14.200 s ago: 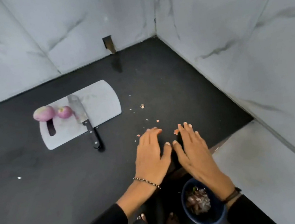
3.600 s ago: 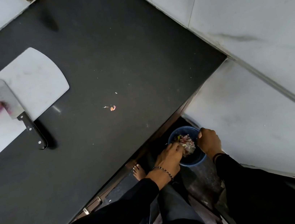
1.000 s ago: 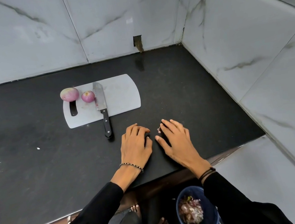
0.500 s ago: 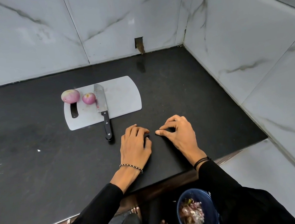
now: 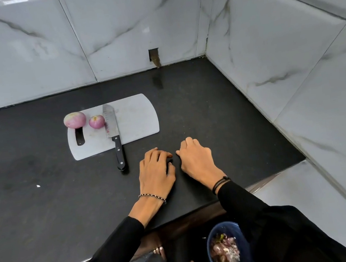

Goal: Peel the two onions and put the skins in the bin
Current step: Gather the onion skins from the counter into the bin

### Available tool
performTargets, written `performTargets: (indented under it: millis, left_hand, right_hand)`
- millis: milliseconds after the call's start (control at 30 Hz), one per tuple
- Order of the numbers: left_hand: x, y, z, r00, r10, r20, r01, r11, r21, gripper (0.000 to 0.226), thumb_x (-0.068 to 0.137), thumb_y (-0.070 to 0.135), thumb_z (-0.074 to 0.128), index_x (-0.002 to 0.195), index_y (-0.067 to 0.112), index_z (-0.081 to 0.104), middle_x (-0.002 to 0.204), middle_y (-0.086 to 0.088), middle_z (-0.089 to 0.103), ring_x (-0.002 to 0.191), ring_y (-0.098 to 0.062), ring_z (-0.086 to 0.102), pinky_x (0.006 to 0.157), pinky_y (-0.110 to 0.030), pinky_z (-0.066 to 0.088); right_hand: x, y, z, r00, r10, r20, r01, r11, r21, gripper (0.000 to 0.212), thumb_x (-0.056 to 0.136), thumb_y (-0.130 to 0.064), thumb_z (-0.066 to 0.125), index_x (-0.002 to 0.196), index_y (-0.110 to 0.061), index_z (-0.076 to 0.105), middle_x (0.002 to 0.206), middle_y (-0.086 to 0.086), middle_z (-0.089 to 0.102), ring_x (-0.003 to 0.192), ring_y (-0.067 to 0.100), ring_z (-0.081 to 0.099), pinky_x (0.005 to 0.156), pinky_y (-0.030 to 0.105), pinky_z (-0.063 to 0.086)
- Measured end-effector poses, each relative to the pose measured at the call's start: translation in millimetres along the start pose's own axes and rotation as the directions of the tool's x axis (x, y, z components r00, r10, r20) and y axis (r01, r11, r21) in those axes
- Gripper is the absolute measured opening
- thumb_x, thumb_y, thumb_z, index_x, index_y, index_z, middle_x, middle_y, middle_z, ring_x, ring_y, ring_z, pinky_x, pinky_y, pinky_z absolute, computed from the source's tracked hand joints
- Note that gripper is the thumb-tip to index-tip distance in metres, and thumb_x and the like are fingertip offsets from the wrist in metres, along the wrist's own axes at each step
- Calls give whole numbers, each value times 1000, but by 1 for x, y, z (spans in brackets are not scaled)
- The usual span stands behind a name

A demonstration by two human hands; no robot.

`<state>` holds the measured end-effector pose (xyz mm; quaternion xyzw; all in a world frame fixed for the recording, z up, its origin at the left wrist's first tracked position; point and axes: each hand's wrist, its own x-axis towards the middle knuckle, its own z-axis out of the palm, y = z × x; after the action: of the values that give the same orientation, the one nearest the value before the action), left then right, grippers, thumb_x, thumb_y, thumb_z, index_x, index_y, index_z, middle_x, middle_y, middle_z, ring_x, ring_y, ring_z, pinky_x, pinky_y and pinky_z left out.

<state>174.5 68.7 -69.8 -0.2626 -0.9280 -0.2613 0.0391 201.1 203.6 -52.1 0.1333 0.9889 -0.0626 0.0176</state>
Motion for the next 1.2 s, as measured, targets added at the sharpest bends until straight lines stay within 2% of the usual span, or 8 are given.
performTargets:
  millis: [133,200,367,600,800,967,1067,1200]
  left_hand:
    - [-3,5,1,1000,15,-5,-15,1000,-21,21,89,18,61,109,18,66,117,1,64,127,-21,48,94,-34,37]
    - [-7,9,1,999,44,-9,-45,997,-60,21,89,17,61,109,19,65,115,2,63,120,-19,50,89,-29,34]
    - [-24,37,2,993,111,30,-98,955,-279,21,89,13,59,107,23,67,106,9,64,100,-11,56,86,-23,41]
    - [-78,96,26,920,302,248,-120,822,-556,19,88,9,56,102,15,67,97,1,68,91,-12,63,83,-23,48]
    - [-102,104,84,747,250,615,81,885,-458,32,84,-6,54,111,7,66,110,-12,68,104,-24,64,92,-37,51]
    - [-103,98,119,604,160,781,123,949,-290,45,86,-13,47,126,5,59,124,-19,63,117,-27,60,98,-35,50]
    - [-104,100,132,588,152,794,102,960,-260,41,87,-12,48,123,3,61,121,-19,65,116,-29,61,99,-36,49]
    - [-104,105,142,609,123,784,138,956,-258,33,90,-10,49,117,2,63,111,-17,66,105,-27,64,94,-33,51]
  right_hand:
    - [-15,4,7,994,0,-108,7,997,71,26,109,-27,43,113,-6,58,116,10,55,103,26,57,60,34,34]
    - [-27,8,5,991,61,-119,-35,976,215,24,110,-29,39,105,-10,54,111,5,53,97,23,56,63,33,35]
    - [-65,29,-1,944,328,-36,-250,782,572,24,109,-38,37,96,-20,46,102,-6,50,86,17,49,74,34,33]
    - [-155,66,27,849,516,-118,-280,628,726,21,107,-30,46,90,-18,50,87,-5,54,77,8,50,66,21,32]
    - [-225,102,93,744,661,94,-576,565,591,19,103,-18,53,93,-4,60,94,16,63,87,35,60,73,43,46]
    - [-240,131,143,722,650,237,-684,619,386,17,95,-5,63,80,1,67,86,28,71,85,45,68,66,41,46]
    - [-237,144,160,708,629,322,-705,657,266,17,92,0,55,92,1,72,96,26,73,94,44,68,71,43,48]
    - [-230,153,156,711,635,301,-700,676,228,16,88,-1,56,93,0,72,95,26,71,88,44,67,66,39,43]
